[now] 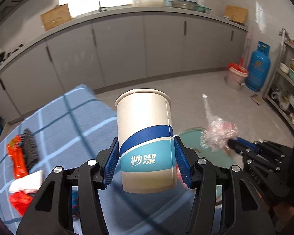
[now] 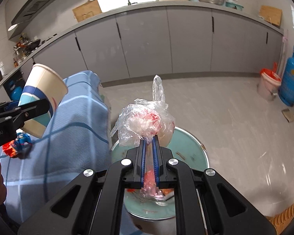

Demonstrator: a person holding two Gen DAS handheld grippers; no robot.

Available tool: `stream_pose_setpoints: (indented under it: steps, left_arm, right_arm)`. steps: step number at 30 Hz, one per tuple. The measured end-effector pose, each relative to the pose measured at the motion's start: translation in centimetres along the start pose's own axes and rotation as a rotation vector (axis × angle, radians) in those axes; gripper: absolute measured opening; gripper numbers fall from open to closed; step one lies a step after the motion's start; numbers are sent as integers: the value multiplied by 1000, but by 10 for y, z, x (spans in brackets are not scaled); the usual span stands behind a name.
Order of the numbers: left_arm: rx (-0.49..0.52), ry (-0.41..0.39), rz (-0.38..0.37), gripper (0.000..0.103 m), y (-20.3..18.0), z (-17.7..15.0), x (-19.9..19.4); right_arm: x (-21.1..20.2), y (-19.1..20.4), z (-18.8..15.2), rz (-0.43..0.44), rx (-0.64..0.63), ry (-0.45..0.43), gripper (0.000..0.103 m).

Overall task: Collect trash
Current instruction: 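Carry the cup and plastic bag over the teal bucket and open both grippers, then move both grippers back over the table toward the remaining trash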

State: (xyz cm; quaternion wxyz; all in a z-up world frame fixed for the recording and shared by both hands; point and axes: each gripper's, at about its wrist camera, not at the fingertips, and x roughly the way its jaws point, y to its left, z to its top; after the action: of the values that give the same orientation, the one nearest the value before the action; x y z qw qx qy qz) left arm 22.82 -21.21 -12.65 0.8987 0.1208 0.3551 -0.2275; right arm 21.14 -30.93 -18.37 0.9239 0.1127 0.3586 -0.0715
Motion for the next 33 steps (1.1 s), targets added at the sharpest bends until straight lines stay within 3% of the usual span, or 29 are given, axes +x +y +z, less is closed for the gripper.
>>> stream_pose_setpoints:
  steps: [11, 14, 15, 22, 33]
  left_arm:
    - [60, 58, -65, 59, -38, -5, 34]
    - [51, 67, -73, 77, -38, -6, 37]
    - [51, 67, -69, 77, -36, -7, 37]
    - [38, 63, -50, 83, -26, -7, 30]
    - [-16, 33, 56, 88, 21, -18, -3]
  right_arm:
    - [20, -28, -23, -23, 33, 77, 11]
    - [26, -32, -29, -35, 41, 89, 24]
    - [28, -33, -31, -36, 45, 92, 36]
    - [23, -40, -35, -66, 68, 80, 59]
    - [6, -10, -23, -34, 39, 48, 64]
